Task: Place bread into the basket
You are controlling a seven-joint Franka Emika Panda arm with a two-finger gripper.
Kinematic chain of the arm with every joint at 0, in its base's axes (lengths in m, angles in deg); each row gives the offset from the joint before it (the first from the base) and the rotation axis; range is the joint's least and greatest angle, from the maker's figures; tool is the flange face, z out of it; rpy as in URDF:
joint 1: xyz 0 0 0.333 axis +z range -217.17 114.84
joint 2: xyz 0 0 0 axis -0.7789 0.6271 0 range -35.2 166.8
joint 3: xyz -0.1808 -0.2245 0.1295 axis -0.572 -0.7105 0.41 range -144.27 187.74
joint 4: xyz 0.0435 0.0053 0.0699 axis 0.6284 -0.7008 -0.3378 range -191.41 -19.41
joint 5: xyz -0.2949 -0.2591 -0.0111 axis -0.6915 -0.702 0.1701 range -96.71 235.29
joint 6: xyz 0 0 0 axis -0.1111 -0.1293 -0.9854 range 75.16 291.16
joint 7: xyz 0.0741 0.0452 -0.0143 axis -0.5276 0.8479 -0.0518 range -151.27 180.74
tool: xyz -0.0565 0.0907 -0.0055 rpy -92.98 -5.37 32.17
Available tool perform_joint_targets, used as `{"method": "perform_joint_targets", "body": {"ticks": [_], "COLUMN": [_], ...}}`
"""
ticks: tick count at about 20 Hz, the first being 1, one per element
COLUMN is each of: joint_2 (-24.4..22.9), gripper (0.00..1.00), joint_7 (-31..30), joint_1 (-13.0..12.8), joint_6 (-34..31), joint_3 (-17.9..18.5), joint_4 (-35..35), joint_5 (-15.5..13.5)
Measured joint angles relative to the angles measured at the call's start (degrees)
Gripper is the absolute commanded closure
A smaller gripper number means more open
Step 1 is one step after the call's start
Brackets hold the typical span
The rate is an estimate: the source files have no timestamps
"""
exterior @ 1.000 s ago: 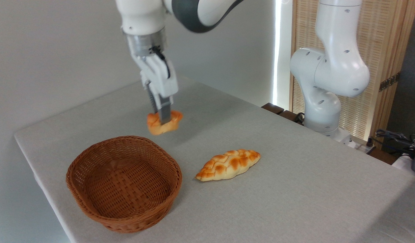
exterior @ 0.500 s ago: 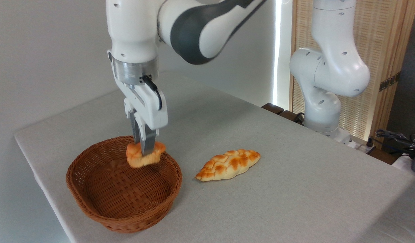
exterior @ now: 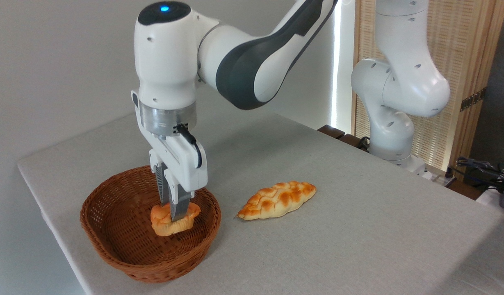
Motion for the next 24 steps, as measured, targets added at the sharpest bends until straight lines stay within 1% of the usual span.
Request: {"method": "perform_joint_targets", "body": {"ticks": [2,19,22,23,24], "joint_2": [0.2,0.6,-1.1,-1.8,-3.4], "gripper": [0.0,0.0,0.0,0.0,0.0], "joint_7": [0.0,0.0,-0.2,-0.3,-0.8], "joint_1": [0.0,0.0,0.3,0.5,1.4], "joint_6": [0.0,0.0,-0.9,-1.9,-4.9], "joint_3": [0.0,-0.2,-0.5,-0.6,-1.3], "joint_4": [0.0,0.1,0.9,1.2,1.8], "joint_5": [0.0,0.0,-0.1,-0.1,-0.1]}}
